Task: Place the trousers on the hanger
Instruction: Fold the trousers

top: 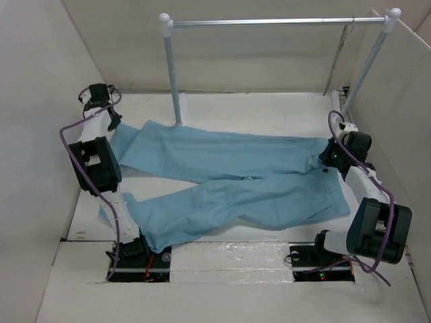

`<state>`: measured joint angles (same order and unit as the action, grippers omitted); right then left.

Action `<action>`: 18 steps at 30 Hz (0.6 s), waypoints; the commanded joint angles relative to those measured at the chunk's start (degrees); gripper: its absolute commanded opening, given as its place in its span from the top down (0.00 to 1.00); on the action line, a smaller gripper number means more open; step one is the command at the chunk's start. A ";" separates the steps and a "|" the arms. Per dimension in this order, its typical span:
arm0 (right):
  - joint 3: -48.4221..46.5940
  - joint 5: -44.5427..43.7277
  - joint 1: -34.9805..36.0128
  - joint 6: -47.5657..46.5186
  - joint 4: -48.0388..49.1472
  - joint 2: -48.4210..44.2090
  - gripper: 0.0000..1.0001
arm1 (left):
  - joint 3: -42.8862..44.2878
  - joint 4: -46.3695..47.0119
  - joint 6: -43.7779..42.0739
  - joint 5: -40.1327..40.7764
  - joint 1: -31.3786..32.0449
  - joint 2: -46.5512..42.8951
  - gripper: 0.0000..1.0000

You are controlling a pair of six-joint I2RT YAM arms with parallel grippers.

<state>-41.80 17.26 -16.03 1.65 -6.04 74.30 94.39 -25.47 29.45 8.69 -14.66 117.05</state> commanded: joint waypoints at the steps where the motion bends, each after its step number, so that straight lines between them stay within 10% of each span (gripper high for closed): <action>1: -4.33 -3.98 0.39 1.95 -0.36 0.40 1.00 | 9.48 -0.97 1.93 5.81 -0.81 -3.85 1.00; 4: -6.18 -6.44 0.39 2.57 -2.38 1.11 1.00 | 15.37 -7.09 2.45 6.25 -0.81 -0.61 0.90; 6: -8.72 -6.89 0.91 2.22 -3.27 0.93 0.63 | 16.01 -10.97 2.71 4.06 -1.34 1.07 0.48; 7: -10.91 -7.23 2.66 1.43 -5.54 0.84 0.44 | 12.17 -12.22 3.50 4.32 -1.34 -1.28 0.43; 12: -12.69 -6.27 8.81 -0.07 -9.59 -2.66 0.35 | -6.46 -5.49 5.00 3.35 -0.73 -15.86 0.45; 15: -9.29 -6.10 17.39 0.02 -9.69 -8.98 0.59 | -20.53 -5.72 6.32 3.62 -0.73 -28.17 0.47; 16: -7.96 -5.75 19.79 0.11 -9.69 -12.22 0.91 | -27.26 -6.25 7.36 2.83 -2.38 -33.77 0.48; 18: -3.58 -4.78 26.62 0.37 -8.99 -15.22 1.00 | -32.40 -8.87 8.77 2.21 -4.32 -38.54 0.50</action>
<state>-49.30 11.00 4.05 2.35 -14.37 63.90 66.46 -32.25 35.20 10.94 -16.29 88.12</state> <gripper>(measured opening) 0.025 0.505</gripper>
